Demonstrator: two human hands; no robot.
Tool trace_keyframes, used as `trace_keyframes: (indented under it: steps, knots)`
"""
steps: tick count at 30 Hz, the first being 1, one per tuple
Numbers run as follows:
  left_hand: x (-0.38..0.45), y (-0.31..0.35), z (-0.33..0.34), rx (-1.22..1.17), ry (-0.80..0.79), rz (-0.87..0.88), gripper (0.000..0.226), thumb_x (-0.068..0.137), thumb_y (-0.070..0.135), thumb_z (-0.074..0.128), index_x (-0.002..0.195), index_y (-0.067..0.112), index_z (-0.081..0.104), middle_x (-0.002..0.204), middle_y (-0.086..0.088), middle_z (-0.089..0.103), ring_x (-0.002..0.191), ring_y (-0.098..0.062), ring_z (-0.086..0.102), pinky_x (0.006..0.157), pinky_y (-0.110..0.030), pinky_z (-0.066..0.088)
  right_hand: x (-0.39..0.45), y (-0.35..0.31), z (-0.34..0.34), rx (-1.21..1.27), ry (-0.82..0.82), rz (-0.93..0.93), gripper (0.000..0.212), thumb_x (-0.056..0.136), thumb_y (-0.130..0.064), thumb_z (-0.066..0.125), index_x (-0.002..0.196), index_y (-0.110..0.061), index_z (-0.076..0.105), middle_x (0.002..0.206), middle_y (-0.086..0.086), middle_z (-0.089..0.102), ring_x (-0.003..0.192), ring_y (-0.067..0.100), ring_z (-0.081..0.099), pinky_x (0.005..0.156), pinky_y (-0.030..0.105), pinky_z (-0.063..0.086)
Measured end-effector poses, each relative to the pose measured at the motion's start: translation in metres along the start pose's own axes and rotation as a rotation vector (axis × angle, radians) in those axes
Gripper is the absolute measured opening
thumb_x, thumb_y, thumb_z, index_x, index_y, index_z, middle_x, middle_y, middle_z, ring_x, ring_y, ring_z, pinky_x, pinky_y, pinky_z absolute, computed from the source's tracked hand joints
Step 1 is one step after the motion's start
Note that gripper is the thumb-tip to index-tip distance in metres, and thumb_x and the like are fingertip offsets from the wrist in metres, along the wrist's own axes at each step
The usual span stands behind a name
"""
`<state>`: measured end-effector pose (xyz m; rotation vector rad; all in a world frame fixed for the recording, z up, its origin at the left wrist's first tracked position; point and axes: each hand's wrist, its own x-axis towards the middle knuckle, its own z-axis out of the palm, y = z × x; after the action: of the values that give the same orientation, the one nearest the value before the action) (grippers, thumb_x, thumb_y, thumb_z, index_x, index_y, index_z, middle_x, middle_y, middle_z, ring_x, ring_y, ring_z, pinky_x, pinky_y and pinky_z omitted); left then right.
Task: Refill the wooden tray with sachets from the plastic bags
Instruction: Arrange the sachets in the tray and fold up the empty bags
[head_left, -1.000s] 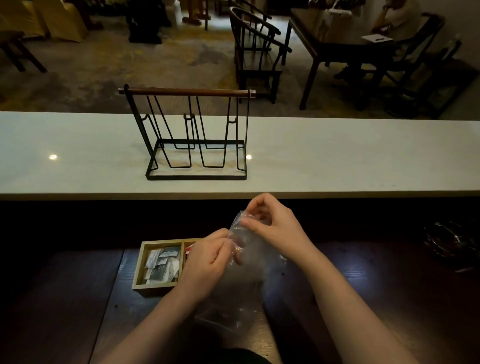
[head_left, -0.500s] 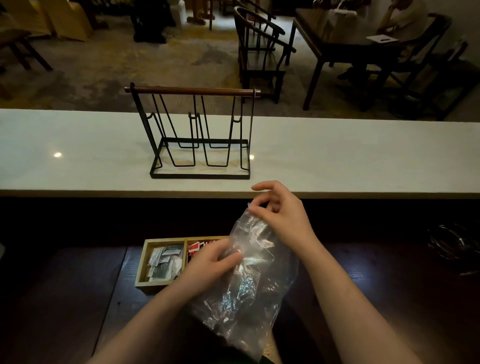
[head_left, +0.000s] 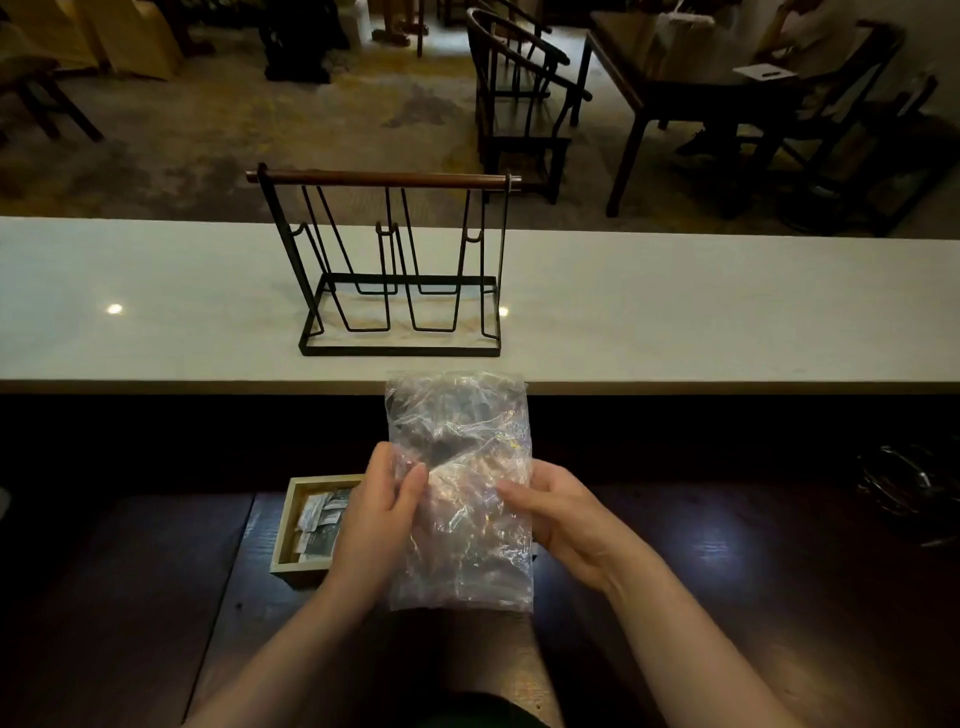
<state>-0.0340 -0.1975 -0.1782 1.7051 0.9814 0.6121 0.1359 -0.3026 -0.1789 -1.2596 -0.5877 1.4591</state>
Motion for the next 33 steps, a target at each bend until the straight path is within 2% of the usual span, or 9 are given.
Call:
trace_keyframes:
  steps: [3,8,13,18,22,25,27,30,33]
  knots:
    - [-0.002,0.004,-0.005,-0.118,-0.044,-0.005,0.014,0.096,0.020,0.050,0.092,0.033,0.053,0.084,-0.002,0.065,0.068,-0.015,0.066,0.052,-0.023,0.050,0.003,-0.004,0.002,-0.144,0.146,-0.076,0.019,0.082,-0.014,0.071,0.100,-0.019,0.070,0.102,0.010,0.074,0.089,0.021,0.070,0.078,0.032,0.057]
    - [-0.003,0.014,-0.020,-0.413,-0.296,-0.196,0.044,0.091,0.000,0.045,0.100,0.037,0.067,0.091,0.004,0.068,0.066,-0.006,0.065,0.049,-0.020,0.050,-0.002,-0.016,-0.002,-0.054,0.153,-0.160,0.035,0.082,0.006,0.061,0.092,-0.025,0.075,0.092,-0.001,0.075,0.084,0.020,0.068,0.071,0.028,0.058]
    - [-0.003,0.019,-0.028,-0.537,-0.313,-0.270,0.044,0.087,-0.006,0.038,0.064,0.012,0.071,0.068,-0.006,0.062,0.056,-0.014,0.059,0.043,-0.022,0.045,0.003,-0.018,0.003,-0.035,0.074,-0.173,0.044,0.067,0.014,0.044,0.037,-0.015,0.055,0.081,0.001,0.073,0.080,0.022,0.066,0.072,0.035,0.054]
    - [0.002,0.004,-0.036,-0.736,-0.453,-0.486,0.030,0.096,0.048,0.033,0.117,0.041,0.053,0.111,-0.003,0.073,0.103,-0.034,0.067,0.067,-0.047,0.058,0.008,-0.018,0.003,-0.561,0.143,-0.372,0.044,0.054,0.024,0.035,0.032,-0.012,0.044,0.072,-0.004,0.069,0.075,0.007,0.062,0.077,0.021,0.048]
    - [-0.005,-0.013,-0.032,-0.490,-0.635,-0.527,0.050,0.083,0.039,0.067,0.127,0.025,0.048,0.108,-0.013,0.071,0.080,-0.036,0.070,0.043,-0.030,0.054,0.014,-0.022,0.008,-0.729,0.129,-0.471,0.047,0.053,0.025,0.038,0.033,-0.016,0.047,0.072,-0.005,0.068,0.074,0.005,0.064,0.072,0.019,0.049]
    - [-0.008,-0.018,-0.028,-0.476,-0.556,-0.461,0.046,0.079,0.023,0.070,0.119,0.008,0.053,0.077,-0.010,0.069,0.050,-0.016,0.059,0.032,-0.018,0.039,0.016,-0.022,0.007,-0.479,0.176,-0.416,0.045,0.068,0.018,0.047,0.057,-0.023,0.062,0.091,0.000,0.071,0.090,0.012,0.065,0.079,0.027,0.051]
    - [-0.010,-0.020,-0.025,-0.579,-0.412,-0.448,0.043,0.080,0.021,0.063,0.116,0.001,0.053,0.063,-0.005,0.061,0.042,-0.008,0.048,0.030,-0.014,0.031,0.012,-0.019,0.005,-0.101,0.124,-0.356,0.024,0.079,-0.008,0.061,0.099,-0.021,0.067,0.116,0.004,0.066,0.097,0.018,0.065,0.077,0.030,0.054]
    - [-0.012,-0.020,-0.015,-0.822,-0.159,-0.462,0.039,0.091,0.018,0.050,0.125,-0.001,0.046,0.072,-0.007,0.056,0.046,-0.006,0.043,0.033,-0.014,0.029,0.009,-0.002,0.008,0.017,0.021,-0.189,0.081,0.072,-0.042,0.075,0.141,-0.022,0.037,0.138,0.002,0.051,0.112,0.025,0.062,0.089,0.038,0.052]
    - [-0.015,-0.011,0.002,-0.842,-0.056,-0.406,0.036,0.099,0.012,0.041,0.132,0.002,0.033,0.094,-0.016,0.059,0.058,-0.013,0.056,0.043,-0.021,0.040,0.012,0.029,0.037,-0.128,-0.041,-0.087,0.079,0.079,-0.035,0.073,0.143,-0.025,0.027,0.135,-0.005,0.053,0.113,0.015,0.062,0.095,0.032,0.050]
